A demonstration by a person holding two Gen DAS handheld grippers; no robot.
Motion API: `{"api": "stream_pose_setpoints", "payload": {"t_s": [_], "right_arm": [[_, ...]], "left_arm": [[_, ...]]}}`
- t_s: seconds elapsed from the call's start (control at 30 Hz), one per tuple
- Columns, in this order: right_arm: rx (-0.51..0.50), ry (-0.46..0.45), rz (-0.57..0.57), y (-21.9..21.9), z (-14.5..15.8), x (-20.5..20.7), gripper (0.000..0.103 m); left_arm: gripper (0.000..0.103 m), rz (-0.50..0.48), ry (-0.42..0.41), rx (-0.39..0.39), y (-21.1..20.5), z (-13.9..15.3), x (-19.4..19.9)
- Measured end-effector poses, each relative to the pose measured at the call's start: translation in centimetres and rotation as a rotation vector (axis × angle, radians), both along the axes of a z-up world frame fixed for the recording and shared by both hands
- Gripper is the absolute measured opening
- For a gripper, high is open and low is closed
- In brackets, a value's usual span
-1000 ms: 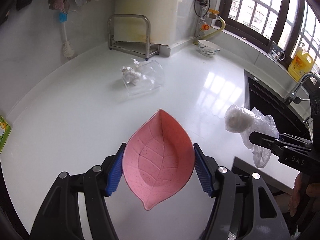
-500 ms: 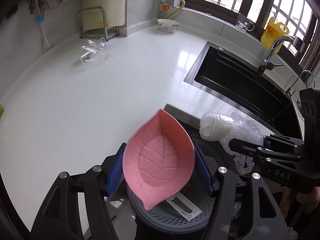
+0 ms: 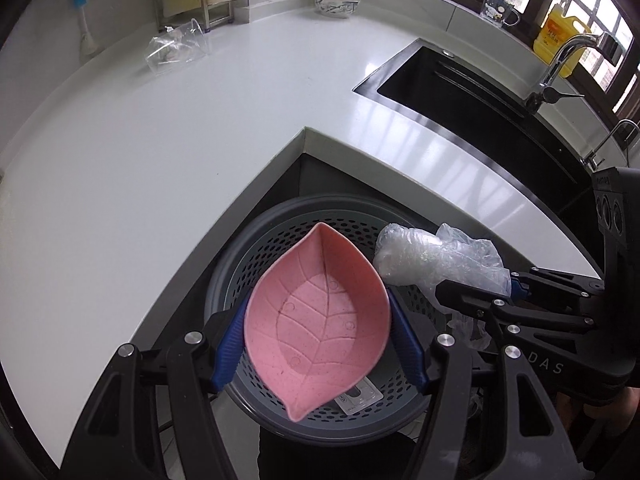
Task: Collect trash
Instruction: 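Carry bag and pink dish over the grey bin and open both grippers to drop them, then move both open grippers back over the counter to the clear cup and crumpled paper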
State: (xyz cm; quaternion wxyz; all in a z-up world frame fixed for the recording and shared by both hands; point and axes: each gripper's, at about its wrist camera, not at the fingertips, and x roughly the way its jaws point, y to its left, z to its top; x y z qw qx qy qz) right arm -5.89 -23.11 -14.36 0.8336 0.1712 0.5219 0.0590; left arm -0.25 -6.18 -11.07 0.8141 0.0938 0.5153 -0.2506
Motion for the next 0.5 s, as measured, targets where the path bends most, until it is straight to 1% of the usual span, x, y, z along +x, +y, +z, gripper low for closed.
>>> {"api": "stream_pose_setpoints", "payload": {"t_s": [0.03, 0.07, 0.1, 0.13, 0.17, 0.2, 0.33, 0.5], "right_arm": [[0.000, 0.001, 0.004, 0.0, -0.2, 0.0, 0.030], [0.000, 0.004, 0.007, 0.0, -0.3, 0.0, 0.034], [0.000, 0.006, 0.006, -0.1, -0.4, 0.0, 0.042], [0.007, 0.009, 0.002, -0.2, -0.5, -0.1, 0.047], [0.019, 0.008, -0.002, -0.3, -0.4, 0.0, 0.054], [0.024, 0.002, -0.007, -0.5, -0.3, 0.0, 0.058], [0.026, -0.019, -0.013, -0.8, 0.6, 0.0, 0.061], [0.040, -0.038, -0.017, -1.2, 1.6, 0.1, 0.061]], "left_arm": [[0.064, 0.009, 0.003, 0.005, 0.1, -0.1, 0.0], [0.066, 0.018, 0.004, 0.006, 0.3, -0.1, -0.1], [0.068, 0.027, 0.003, 0.007, 0.5, 0.0, -0.1], [0.070, 0.036, 0.000, 0.006, 0.8, 0.1, -0.1], [0.071, 0.044, -0.004, 0.004, 1.0, 0.3, -0.1], [0.072, 0.052, -0.009, 0.007, 1.2, 0.5, -0.1], [0.079, 0.083, -0.021, 0.015, 2.1, 1.4, 0.0], [0.080, 0.108, -0.036, 0.012, 2.7, 2.5, 0.1]]}}
